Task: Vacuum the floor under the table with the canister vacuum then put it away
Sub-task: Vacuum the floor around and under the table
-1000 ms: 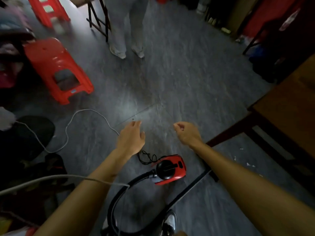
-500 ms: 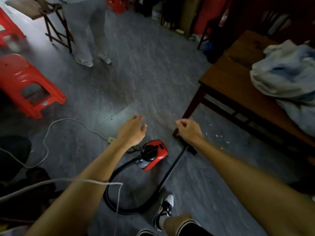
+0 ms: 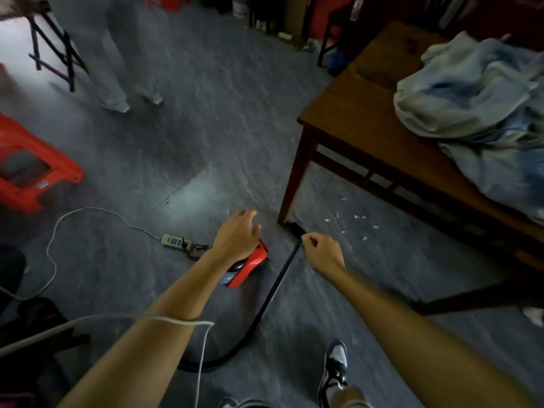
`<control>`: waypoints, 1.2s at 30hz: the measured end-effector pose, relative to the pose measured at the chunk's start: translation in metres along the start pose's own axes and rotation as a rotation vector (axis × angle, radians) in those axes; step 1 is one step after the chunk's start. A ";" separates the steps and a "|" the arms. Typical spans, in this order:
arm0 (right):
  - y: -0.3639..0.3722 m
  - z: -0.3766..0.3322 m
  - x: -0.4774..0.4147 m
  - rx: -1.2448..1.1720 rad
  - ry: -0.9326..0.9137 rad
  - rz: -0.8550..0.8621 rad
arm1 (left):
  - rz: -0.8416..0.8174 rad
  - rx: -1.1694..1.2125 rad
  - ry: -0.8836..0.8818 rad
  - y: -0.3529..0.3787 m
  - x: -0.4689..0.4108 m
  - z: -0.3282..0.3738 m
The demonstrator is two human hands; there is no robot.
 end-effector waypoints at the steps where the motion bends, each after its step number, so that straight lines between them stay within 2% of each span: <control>1: 0.010 0.014 -0.010 0.005 0.000 -0.019 | -0.003 -0.015 -0.023 0.017 -0.007 -0.001; 6: 0.082 0.094 -0.077 0.028 -0.004 -0.091 | 0.011 -0.094 -0.141 0.112 -0.043 -0.034; 12: 0.214 0.212 -0.128 0.090 0.048 -0.147 | 0.001 -0.215 -0.146 0.254 -0.061 -0.109; 15: 0.293 0.268 -0.147 0.103 0.105 -0.146 | -0.021 -0.316 -0.097 0.332 -0.075 -0.157; 22: 0.470 0.396 -0.167 0.063 0.400 -0.030 | 0.033 -0.553 0.121 0.491 -0.128 -0.231; 26: 0.529 0.428 -0.186 -0.008 0.437 0.027 | 0.089 -0.740 0.247 0.545 -0.158 -0.232; 33: 0.569 0.450 -0.215 -0.047 0.396 0.065 | 0.019 -0.991 0.201 0.589 -0.183 -0.265; 36: 0.566 0.453 -0.216 -0.036 0.384 0.161 | 0.031 -1.002 0.229 0.595 -0.188 -0.261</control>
Point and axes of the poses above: each hand's wrist, its own x-axis away from the middle knuckle, its own y-axis out of the palm, z = x × y, the point moved 10 cm from there along -x, towards the middle knuckle, and after that the axes turned 14 degrees about z, right-handed, at the moved point
